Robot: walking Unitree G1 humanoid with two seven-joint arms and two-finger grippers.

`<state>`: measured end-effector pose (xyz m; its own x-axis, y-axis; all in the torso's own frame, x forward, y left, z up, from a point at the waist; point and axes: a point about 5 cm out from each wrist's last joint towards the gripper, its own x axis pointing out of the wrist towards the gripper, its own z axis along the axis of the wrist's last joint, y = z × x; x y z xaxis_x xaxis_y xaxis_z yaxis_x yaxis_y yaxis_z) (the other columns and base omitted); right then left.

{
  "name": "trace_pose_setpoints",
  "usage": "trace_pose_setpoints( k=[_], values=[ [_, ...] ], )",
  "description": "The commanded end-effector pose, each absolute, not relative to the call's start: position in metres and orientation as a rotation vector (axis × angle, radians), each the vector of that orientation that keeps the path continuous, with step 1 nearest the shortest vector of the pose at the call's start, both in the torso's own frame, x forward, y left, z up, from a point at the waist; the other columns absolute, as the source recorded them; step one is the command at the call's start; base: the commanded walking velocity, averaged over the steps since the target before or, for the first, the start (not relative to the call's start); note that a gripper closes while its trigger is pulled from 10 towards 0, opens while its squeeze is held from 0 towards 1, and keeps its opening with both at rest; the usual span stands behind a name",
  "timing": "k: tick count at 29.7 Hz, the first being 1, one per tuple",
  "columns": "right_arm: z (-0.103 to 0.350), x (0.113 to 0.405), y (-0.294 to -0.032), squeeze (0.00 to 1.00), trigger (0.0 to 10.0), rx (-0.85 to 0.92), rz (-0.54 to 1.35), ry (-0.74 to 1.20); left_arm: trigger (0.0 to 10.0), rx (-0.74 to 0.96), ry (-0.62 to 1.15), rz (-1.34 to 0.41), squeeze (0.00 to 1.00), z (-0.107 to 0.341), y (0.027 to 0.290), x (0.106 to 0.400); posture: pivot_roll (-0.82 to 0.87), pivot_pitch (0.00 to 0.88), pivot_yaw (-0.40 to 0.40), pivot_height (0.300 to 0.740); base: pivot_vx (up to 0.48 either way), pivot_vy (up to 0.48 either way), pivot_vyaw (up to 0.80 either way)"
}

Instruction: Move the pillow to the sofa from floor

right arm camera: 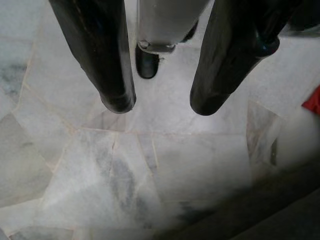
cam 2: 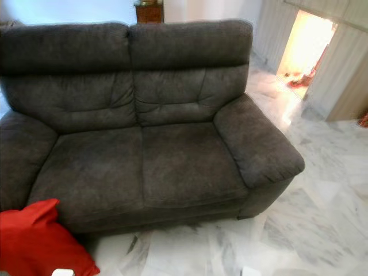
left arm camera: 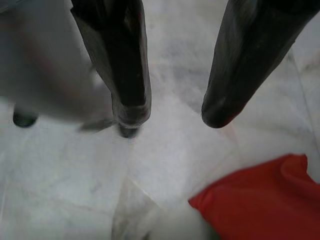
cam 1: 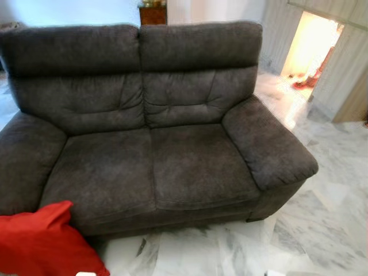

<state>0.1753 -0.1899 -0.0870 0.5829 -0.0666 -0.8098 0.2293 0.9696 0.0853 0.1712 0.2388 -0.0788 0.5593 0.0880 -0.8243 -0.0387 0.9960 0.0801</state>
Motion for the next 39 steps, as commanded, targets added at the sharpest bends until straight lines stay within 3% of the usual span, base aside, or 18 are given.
trace_pose_setpoints(
  k=[1,23,28,39],
  values=[
    [-0.0860,0.1794,-0.1825,0.00,10.0,0.198,-0.158,0.928,10.0,0.057,0.991,0.090,0.00,-0.0798,0.2451,0.1653,0.09,0.057,-0.012,0.740,0.000,0.454,0.00],
    [-0.0867,0.1778,-0.1838,0.00,10.0,0.192,-0.156,0.935,10.0,0.056,0.992,0.093,0.00,-0.0803,0.2446,0.1646,0.09,0.059,-0.018,0.740,0.000,0.426,0.00],
    [-0.0865,0.1782,-0.1833,0.00,10.0,0.182,-0.142,0.935,10.0,0.061,0.988,0.091,0.00,-0.0798,0.2449,0.1653,0.09,0.058,-0.017,0.740,0.000,0.000,0.00],
    [-0.0865,0.1781,-0.1835,0.00,10.0,0.171,-0.137,0.933,10.0,0.061,0.986,0.091,0.00,-0.0804,0.2438,0.1645,0.09,0.051,-0.016,0.740,0.000,0.000,0.80]
  ],
)
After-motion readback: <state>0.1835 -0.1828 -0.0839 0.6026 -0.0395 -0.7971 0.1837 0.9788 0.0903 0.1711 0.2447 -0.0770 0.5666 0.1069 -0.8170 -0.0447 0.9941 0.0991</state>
